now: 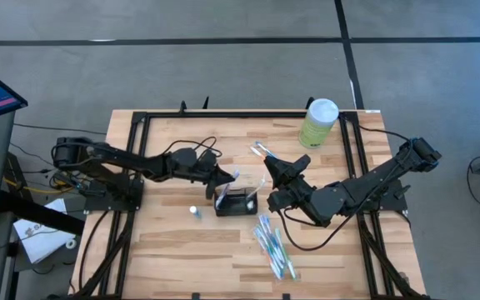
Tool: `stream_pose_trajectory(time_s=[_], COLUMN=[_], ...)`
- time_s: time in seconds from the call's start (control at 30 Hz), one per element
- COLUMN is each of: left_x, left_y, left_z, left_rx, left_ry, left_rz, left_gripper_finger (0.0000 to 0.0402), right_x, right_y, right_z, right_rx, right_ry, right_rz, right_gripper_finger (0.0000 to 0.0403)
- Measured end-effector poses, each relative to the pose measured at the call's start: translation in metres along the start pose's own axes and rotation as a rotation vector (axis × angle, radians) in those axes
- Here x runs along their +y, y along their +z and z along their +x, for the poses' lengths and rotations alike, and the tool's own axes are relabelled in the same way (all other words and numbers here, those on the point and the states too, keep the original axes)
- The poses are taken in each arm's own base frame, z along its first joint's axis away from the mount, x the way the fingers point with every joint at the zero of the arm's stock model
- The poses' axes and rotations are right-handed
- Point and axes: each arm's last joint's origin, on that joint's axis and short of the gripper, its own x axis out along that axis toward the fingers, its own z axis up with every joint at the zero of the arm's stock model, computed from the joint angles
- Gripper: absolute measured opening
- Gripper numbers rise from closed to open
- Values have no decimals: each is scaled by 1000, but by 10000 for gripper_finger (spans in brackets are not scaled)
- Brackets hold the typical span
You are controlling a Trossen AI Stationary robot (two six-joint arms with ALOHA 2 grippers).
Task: Pick & Place toothbrushing station
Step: Put the purple toothbrush into the mesh
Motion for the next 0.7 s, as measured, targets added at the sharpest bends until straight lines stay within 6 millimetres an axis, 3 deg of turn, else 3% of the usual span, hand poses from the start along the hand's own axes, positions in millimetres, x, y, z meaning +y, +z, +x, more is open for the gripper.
stream_pose_trajectory(time_s=[0.27, 0.7], left_x=[-22, -16], left_y=[5, 8], left_z=[-8, -8], left_rx=[-69, -89], left_ry=[8, 55], left_rz=[102, 138], left_gripper_finger=[10, 9], right_x=[0, 0], right_y=[0, 0], right_z=[0, 0], right_rx=[0, 0], right_ry=[0, 0], right_rz=[0, 10], right_gripper_finger=[54, 54])
